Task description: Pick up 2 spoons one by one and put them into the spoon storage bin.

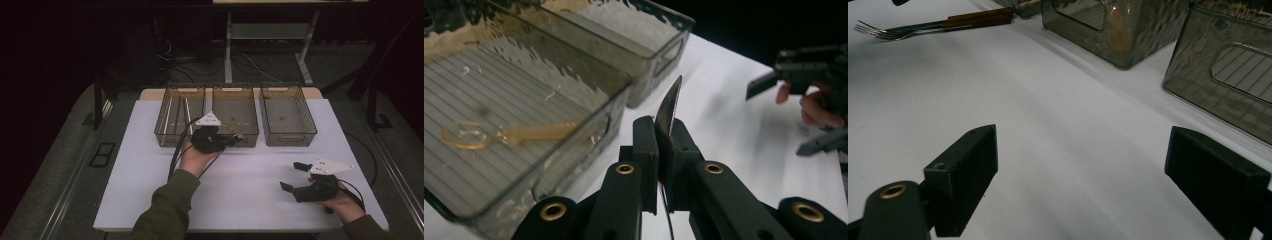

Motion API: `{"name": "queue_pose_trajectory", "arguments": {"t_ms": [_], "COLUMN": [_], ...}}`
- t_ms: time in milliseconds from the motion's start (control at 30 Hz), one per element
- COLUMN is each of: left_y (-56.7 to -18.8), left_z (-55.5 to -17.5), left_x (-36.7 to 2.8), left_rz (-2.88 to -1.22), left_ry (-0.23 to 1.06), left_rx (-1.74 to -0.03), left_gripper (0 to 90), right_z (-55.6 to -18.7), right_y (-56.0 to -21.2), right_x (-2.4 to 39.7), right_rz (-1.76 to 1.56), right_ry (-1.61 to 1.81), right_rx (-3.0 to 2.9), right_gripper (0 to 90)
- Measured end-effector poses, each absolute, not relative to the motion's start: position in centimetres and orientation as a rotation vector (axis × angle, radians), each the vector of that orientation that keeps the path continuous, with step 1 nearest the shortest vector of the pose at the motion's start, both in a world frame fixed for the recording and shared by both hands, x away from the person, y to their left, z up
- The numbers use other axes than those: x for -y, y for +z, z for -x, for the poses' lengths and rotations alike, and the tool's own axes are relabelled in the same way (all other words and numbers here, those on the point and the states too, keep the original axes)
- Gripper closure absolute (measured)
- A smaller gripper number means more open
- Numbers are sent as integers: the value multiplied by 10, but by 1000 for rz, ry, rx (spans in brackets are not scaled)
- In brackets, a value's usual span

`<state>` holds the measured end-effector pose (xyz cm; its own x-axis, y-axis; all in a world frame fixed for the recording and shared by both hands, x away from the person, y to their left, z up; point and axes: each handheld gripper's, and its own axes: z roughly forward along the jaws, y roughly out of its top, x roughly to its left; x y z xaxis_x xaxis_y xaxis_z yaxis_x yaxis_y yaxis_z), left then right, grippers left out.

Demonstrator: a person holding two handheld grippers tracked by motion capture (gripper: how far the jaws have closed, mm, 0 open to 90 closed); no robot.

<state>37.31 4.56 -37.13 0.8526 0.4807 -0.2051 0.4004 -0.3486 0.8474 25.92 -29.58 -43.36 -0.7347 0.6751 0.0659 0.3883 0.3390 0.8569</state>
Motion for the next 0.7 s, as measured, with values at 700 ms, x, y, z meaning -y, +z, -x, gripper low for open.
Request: {"name": "queue_pose_trajectory", "arguments": {"t_ms": [700], "left_y": [-347], "left_z": [-430], "left_x": [-24], "left_rz": [-1967], "left_ry": [174], "left_rx": [-669], "left_gripper": [851], "right_z": [-258], "right_y": [-431], "right_x": [296], "right_rz": [-951], "right_ry": [1373], "right_rx": [-2300], "right_gripper": [134]}}
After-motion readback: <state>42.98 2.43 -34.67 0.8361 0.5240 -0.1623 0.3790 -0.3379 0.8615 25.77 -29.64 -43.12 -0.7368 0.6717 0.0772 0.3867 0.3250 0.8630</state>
